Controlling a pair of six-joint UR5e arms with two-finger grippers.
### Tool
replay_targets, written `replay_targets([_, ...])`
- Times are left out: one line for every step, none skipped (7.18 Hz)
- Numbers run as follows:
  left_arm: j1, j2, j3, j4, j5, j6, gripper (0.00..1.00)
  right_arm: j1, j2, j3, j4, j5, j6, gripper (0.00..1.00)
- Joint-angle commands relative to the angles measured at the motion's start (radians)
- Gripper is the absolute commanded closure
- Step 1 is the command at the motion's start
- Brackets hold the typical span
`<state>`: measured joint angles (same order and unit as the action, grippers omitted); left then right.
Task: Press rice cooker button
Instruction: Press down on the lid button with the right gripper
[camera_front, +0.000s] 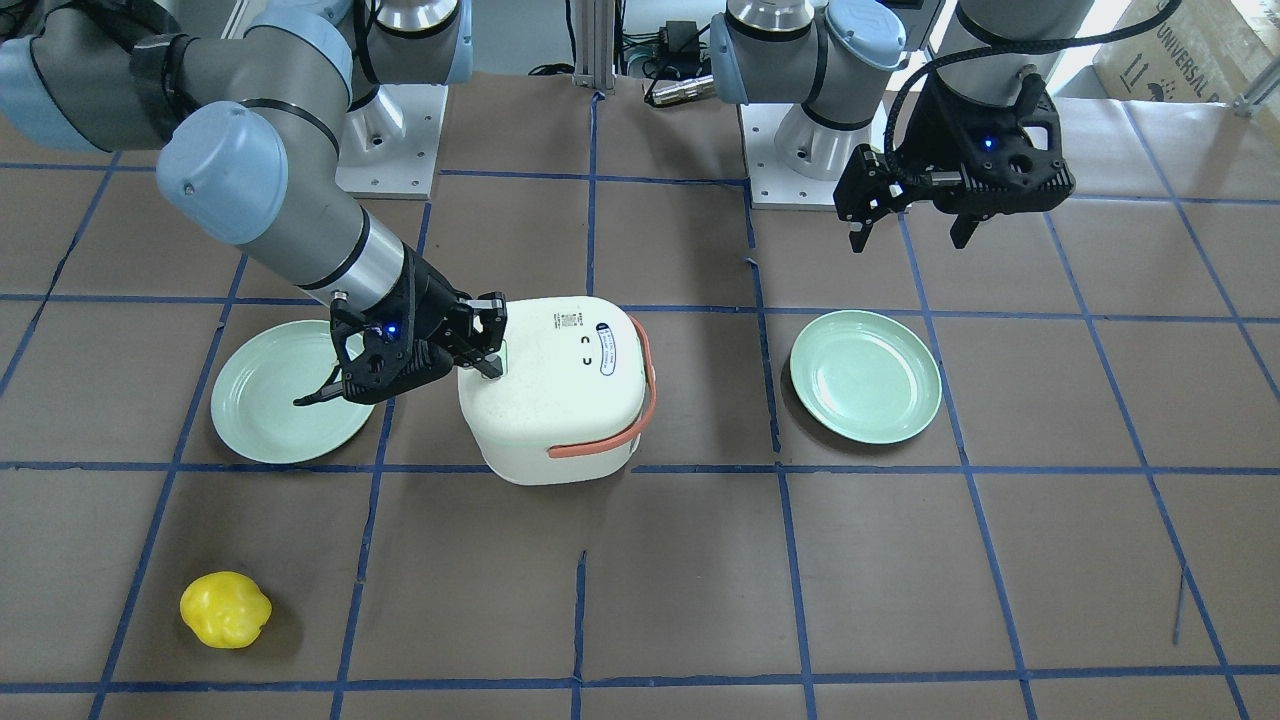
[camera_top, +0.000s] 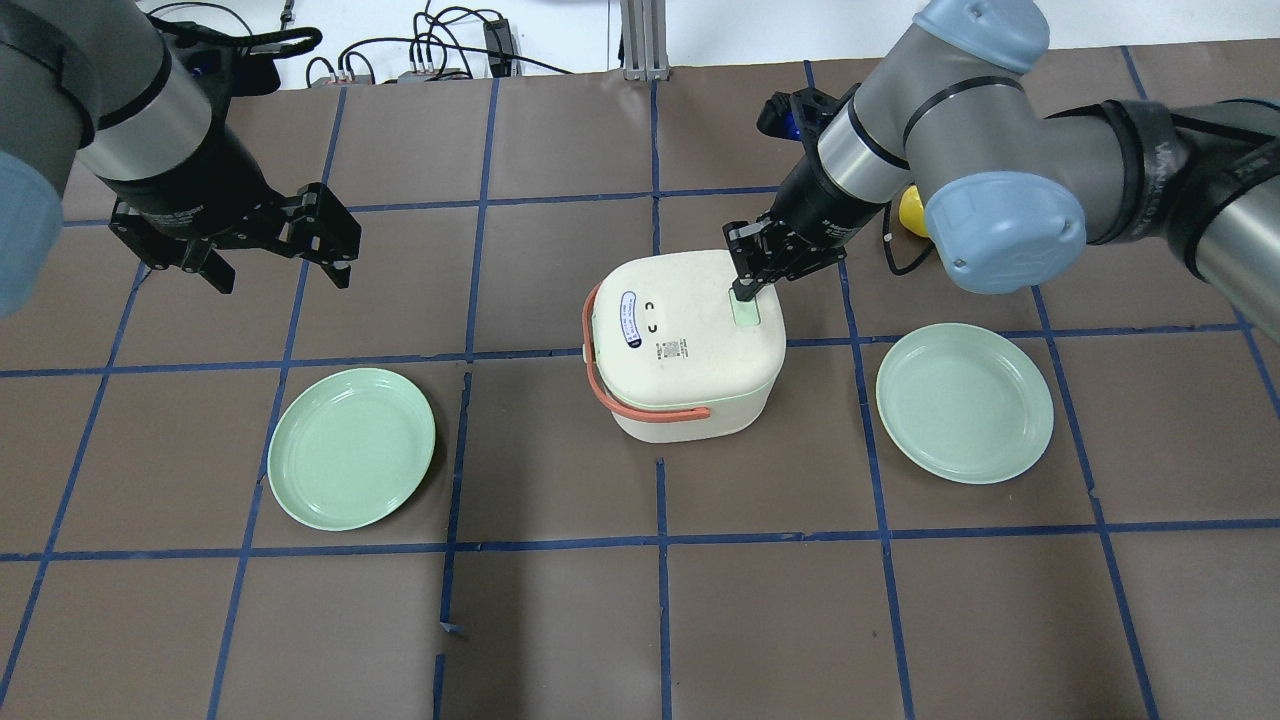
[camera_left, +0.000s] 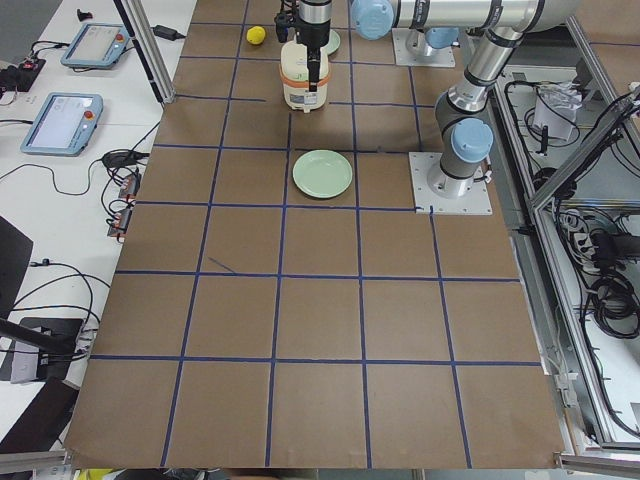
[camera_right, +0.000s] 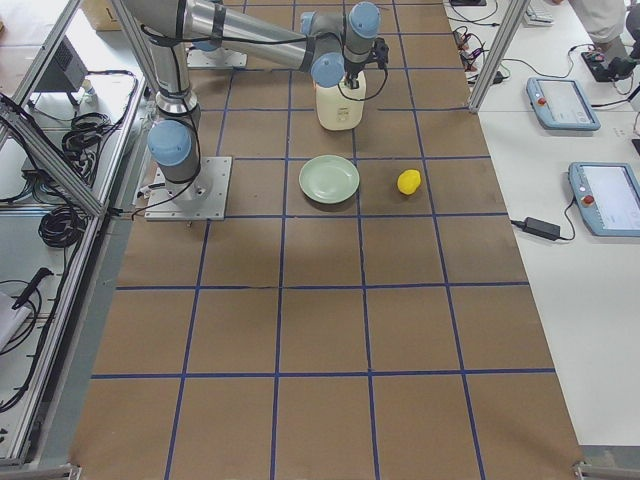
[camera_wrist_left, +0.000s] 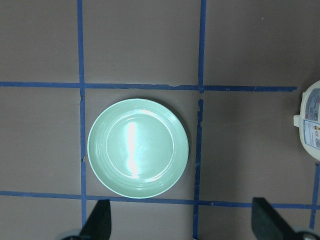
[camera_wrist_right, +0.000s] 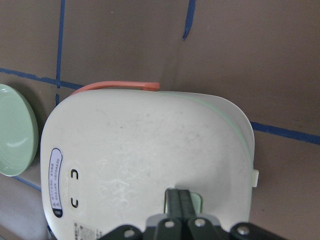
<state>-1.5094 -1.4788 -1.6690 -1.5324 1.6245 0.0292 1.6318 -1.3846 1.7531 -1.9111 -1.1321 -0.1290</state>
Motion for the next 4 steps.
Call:
replay_targets([0.000,0.000,0.000,0.000,0.000,0.000,0.00,-0.001,0.001,0.002,0.000,0.000,-0.003,0.94])
replay_targets([0.000,0.000,0.000,0.000,0.000,0.000,0.00,0.000,0.001,0.002,-0.011,0.000,-0.007,0.94])
replay_targets([0.000,0.000,0.000,0.000,0.000,0.000,0.00,-0.001,0.001,0.002,-0.012,0.000,-0.008,0.94])
replay_targets([0.000,0.000,0.000,0.000,0.000,0.000,0.00,-0.001,0.001,0.002,-0.012,0.000,-0.008,0.94])
